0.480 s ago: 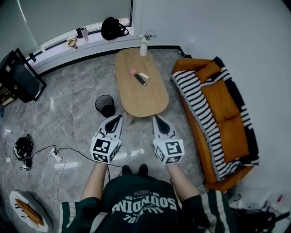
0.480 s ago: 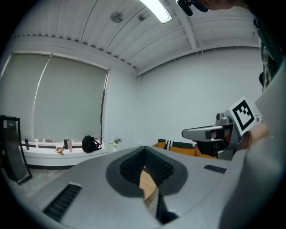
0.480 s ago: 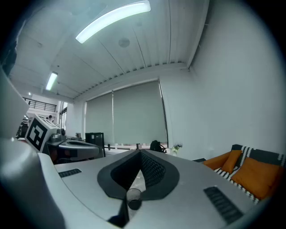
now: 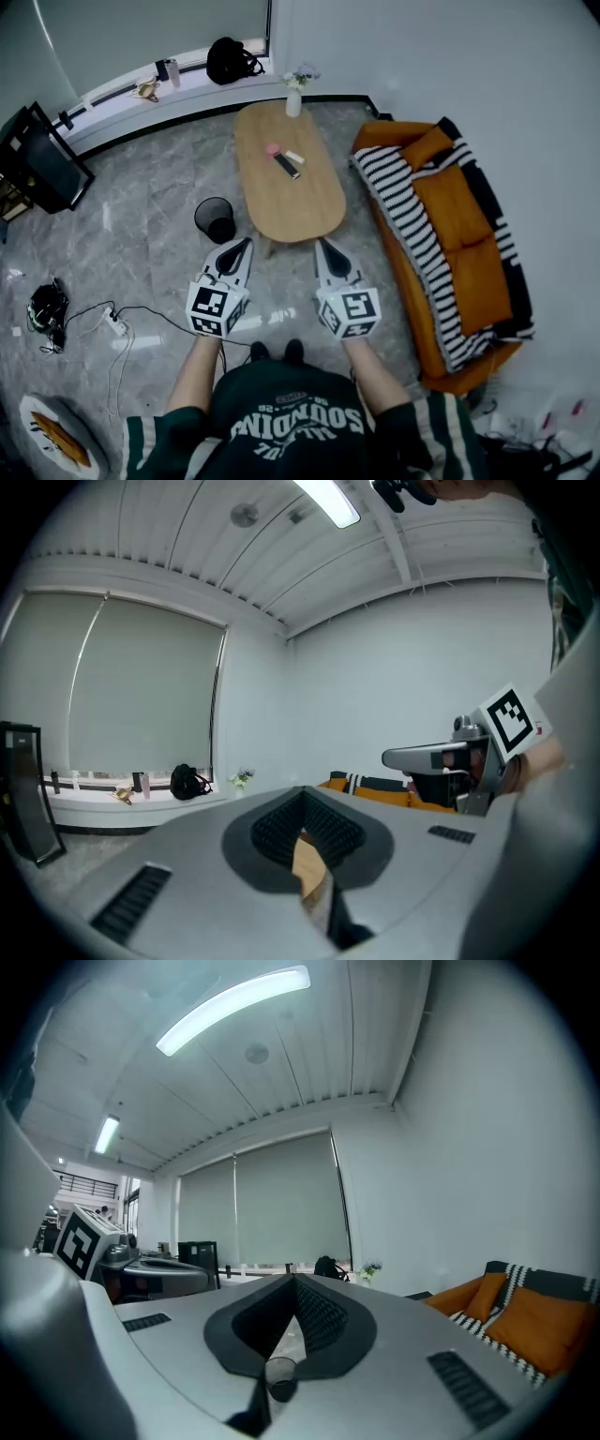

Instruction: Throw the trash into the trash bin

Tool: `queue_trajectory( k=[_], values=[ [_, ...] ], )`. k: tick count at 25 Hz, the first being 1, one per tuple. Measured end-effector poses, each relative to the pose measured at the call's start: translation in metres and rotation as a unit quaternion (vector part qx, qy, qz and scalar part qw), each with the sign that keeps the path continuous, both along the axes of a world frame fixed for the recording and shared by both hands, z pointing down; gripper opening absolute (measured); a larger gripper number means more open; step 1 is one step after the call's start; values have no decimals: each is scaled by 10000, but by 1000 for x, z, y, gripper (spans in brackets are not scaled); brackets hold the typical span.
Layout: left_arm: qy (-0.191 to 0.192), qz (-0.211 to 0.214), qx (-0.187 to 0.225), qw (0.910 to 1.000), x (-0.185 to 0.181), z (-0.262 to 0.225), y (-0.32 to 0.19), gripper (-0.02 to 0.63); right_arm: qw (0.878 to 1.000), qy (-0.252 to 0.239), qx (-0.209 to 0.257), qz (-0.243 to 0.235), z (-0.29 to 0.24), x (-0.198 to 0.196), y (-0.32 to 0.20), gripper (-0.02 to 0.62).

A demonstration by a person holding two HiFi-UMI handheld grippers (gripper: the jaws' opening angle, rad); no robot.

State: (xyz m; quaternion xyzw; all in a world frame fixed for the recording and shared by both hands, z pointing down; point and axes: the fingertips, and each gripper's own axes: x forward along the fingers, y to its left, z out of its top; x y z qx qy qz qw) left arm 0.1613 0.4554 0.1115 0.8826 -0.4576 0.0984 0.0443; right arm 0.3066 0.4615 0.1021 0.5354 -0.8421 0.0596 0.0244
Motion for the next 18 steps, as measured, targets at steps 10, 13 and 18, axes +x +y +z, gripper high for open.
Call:
queue_trajectory(
  k=[10,13,18],
  values=[
    [32,-106,-166,9998,16,8,-2,-2,9996,-29,-150,-243,12,14,1,-3],
    [-46,-178,-86,9998,24,11,-3,-2,9993,-22,-190,-324,16,25,-3,-3],
    [-33,-485,-155,9987,17,18,-4,-2,9977,-38,-247,-632,22,22,-10,-3]
  ],
)
